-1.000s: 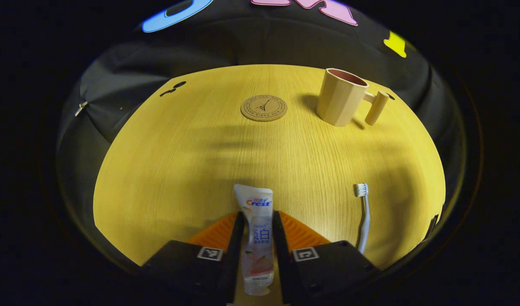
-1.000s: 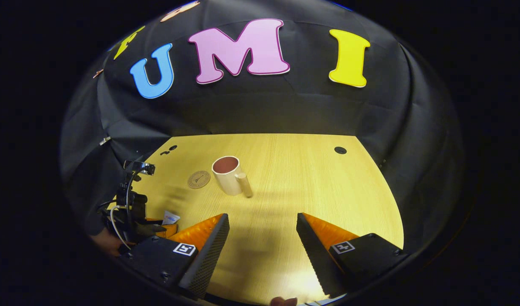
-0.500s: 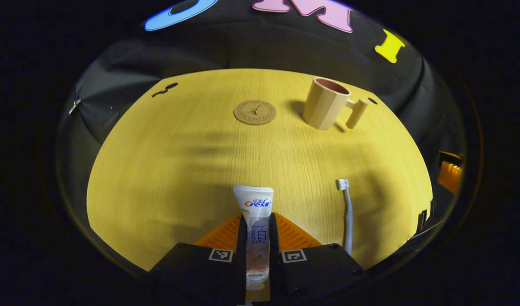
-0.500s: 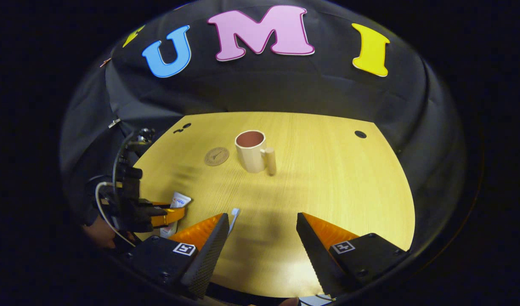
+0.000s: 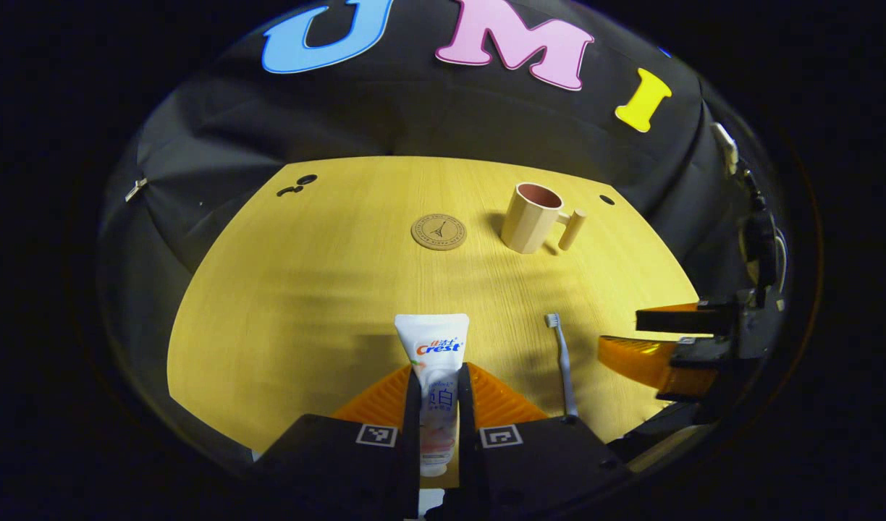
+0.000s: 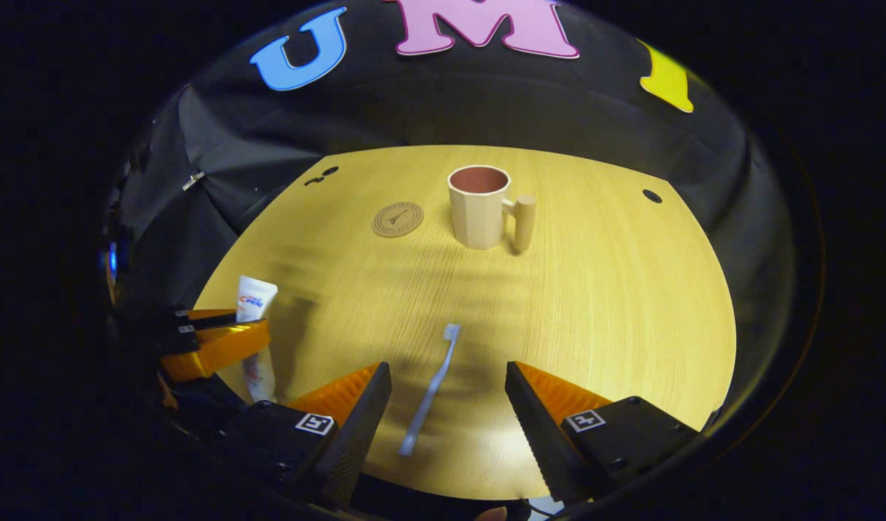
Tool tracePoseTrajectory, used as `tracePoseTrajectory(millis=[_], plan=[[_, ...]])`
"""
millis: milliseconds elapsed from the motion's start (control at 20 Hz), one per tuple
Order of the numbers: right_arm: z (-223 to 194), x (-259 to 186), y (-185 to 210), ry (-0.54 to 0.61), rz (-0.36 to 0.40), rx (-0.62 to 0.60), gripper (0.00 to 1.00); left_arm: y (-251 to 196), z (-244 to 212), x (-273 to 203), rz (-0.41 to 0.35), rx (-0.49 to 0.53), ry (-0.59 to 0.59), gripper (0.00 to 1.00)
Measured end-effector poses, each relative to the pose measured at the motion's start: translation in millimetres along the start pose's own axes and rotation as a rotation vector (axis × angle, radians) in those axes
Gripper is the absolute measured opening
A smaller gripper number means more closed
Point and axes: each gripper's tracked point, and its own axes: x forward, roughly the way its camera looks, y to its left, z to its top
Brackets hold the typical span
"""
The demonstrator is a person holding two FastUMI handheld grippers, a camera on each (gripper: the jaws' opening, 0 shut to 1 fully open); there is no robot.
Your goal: Put the toothbrush and toothpaste on the desktop into the cup, then pick up the cup and place it on the coaster on the desktop.
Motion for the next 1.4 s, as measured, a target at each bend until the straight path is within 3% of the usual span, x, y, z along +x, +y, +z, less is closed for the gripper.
tracePoseTrajectory(millis=[250,500,550,700,900,1050,1150,1200,1250,1400], plan=[[-20,32,8,0.066,-0.037,-0.018,0.96,34,-14,-21,0.050,0.036,-0.001,0.27],[-35,50,9,0.120,-0.095,-0.059,0.89,58,-31,-35,0.071,0.006,0.011,0.27],[-38,54,11,0.136,-0.097,-0.055,0.79,61,-33,-38,0.075,0.003,0.012,0.27],[-43,59,11,0.163,-0.117,-0.034,0.68,70,-41,-43,0.087,-0.003,0.015,0.31],[-44,63,7,0.184,-0.153,-0.008,0.52,79,-49,-49,0.097,-0.021,0.019,0.22],[-46,66,7,0.215,-0.166,0.034,0.35,81,-52,-50,0.102,-0.037,0.018,0.27],[-46,70,8,0.232,-0.173,0.049,0.35,84,-53,-52,0.106,-0.046,0.015,0.27],[-46,67,7,0.242,-0.173,0.054,0.22,84,-53,-53,0.109,-0.050,0.012,0.27],[-46,66,7,0.252,-0.174,0.051,0.18,84,-52,-54,0.112,-0.054,0.008,0.27],[-46,68,9,0.262,-0.179,0.052,0.13,84,-54,-56,0.118,-0.068,0.003,0.27]])
